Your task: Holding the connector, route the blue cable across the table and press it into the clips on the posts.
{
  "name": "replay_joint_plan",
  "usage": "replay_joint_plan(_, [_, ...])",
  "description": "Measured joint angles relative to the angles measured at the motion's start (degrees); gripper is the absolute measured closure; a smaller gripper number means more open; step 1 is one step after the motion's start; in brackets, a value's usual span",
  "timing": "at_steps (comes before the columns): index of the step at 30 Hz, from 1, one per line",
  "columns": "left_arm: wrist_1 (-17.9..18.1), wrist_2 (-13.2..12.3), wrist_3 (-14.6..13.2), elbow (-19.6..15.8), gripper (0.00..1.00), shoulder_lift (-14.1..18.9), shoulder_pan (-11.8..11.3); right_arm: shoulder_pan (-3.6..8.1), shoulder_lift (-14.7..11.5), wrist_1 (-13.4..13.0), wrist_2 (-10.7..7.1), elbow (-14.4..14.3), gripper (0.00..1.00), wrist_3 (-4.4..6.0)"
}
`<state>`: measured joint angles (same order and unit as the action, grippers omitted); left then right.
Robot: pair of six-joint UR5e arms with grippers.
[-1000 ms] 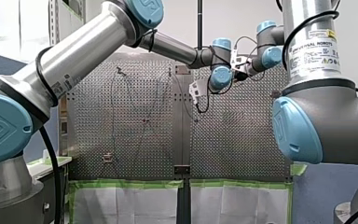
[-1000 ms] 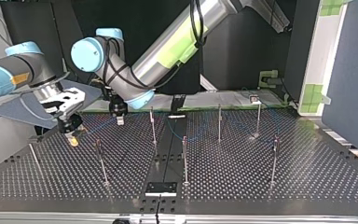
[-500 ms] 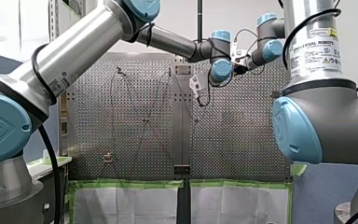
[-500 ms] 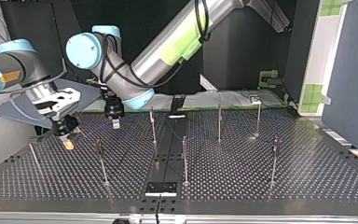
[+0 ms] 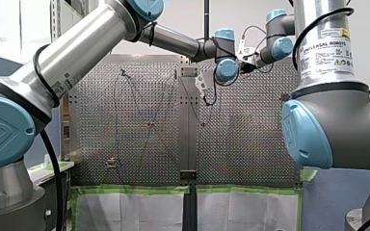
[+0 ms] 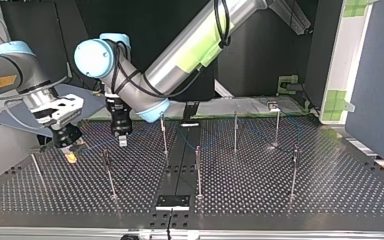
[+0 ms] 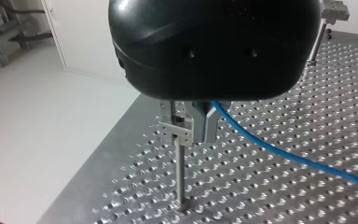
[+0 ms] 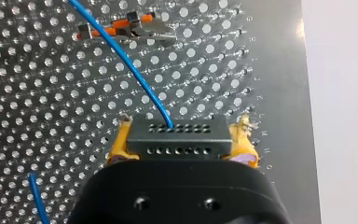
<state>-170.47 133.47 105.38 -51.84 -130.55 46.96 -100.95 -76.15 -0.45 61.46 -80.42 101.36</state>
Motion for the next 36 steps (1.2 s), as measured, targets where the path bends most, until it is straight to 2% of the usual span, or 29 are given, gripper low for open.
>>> replay_joint_plan(9, [4.1, -3.9, -3.2, 0.0, 1.00, -0.3, -3.2, 0.13, 0.9, -0.6, -0.59, 0.0, 1.00, 0.00])
replay_joint_plan(24, [5.6, -7.2, -3.9, 1.5, 1.00, -1.5, -6.2, 2.33, 2.3, -0.8, -2.93, 2.7, 1.00, 0.06])
replay_joint_plan(30, [5.6, -8.3, -3.9, 1.9, 0.97, -2.1, -6.8, 2.93, 2.6, -0.9, -3.15, 3.0, 1.00, 0.08])
replay_joint_plan(31, [5.5, -8.5, -3.9, 1.9, 0.93, -2.3, -6.8, 3.01, 2.6, -0.9, -3.17, 3.0, 1.00, 0.08])
replay_joint_plan(32, [5.4, -8.6, -3.8, 1.9, 0.93, -2.5, -6.8, 3.13, 2.7, -0.9, -3.20, 3.0, 1.00, 0.09])
replay_joint_plan(34, [5.3, -8.8, -3.8, 1.9, 0.83, -2.7, -6.8, 3.28, 2.7, -0.9, -3.22, 3.0, 1.00, 0.08])
replay_joint_plan(35, [5.2, -8.8, -3.7, 1.9, 0.83, -2.8, -6.7, 3.35, 2.8, -0.9, -3.25, 3.0, 1.00, 0.08])
replay_joint_plan(36, [5.1, -8.8, -3.6, 1.9, 0.72, -2.9, -6.7, 3.40, 2.8, -0.9, -3.25, 3.0, 1.00, 0.09])
